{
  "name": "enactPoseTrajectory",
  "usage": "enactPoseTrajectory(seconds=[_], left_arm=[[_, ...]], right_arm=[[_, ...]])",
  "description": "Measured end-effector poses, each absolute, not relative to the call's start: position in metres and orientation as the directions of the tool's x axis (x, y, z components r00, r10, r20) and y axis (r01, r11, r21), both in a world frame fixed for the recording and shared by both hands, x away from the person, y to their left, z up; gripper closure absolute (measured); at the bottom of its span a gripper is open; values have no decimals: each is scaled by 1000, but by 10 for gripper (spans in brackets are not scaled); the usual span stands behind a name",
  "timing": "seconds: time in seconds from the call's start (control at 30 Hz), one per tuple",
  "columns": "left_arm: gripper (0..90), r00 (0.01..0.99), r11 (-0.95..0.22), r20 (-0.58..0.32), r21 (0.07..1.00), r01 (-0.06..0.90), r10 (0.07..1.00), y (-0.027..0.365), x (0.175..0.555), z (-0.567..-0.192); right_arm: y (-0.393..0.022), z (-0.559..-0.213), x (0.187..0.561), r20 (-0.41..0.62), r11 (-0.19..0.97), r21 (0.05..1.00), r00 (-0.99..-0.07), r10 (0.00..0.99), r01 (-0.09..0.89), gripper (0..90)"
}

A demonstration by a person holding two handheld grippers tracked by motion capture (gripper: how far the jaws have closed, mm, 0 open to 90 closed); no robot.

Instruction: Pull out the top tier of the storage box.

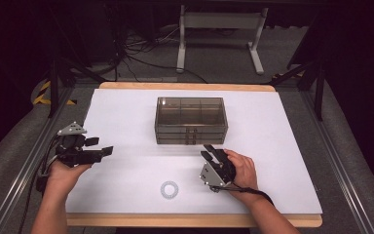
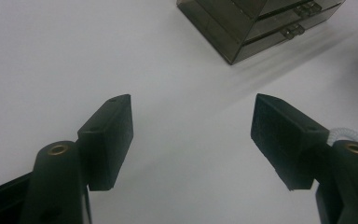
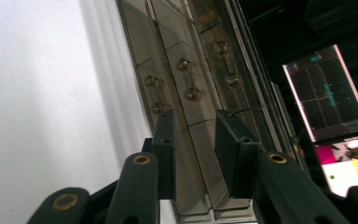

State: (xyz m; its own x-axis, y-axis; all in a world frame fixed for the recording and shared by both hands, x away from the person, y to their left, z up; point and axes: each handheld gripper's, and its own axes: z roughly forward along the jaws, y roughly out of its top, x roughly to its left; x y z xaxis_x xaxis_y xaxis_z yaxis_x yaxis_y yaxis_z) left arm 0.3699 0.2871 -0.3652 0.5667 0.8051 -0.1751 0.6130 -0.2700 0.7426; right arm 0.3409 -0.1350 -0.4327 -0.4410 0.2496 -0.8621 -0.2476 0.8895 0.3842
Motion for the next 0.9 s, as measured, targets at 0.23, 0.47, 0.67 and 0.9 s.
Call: enactPoseTrajectory(seconds=[0.23,0.47,0.67,0.9], left_arm=[[307,559,-255,-183,748,613,809,287,370,-366],[307,556,-235,-204,750,618,806,288,371,-366],[305,558,-239,-203,749,618,805,289,371,-366],[305,558,-229,-208,756,613,804,289,369,-363]], right_arm=[[-125,-436,338,-910,922,304,-359,207,-238,720],[-114,-435,337,-938,939,264,-285,196,-223,727],[-106,-436,338,-964,961,195,-220,150,-197,742],[-92,-443,339,-982,977,114,-169,83,-183,768]])
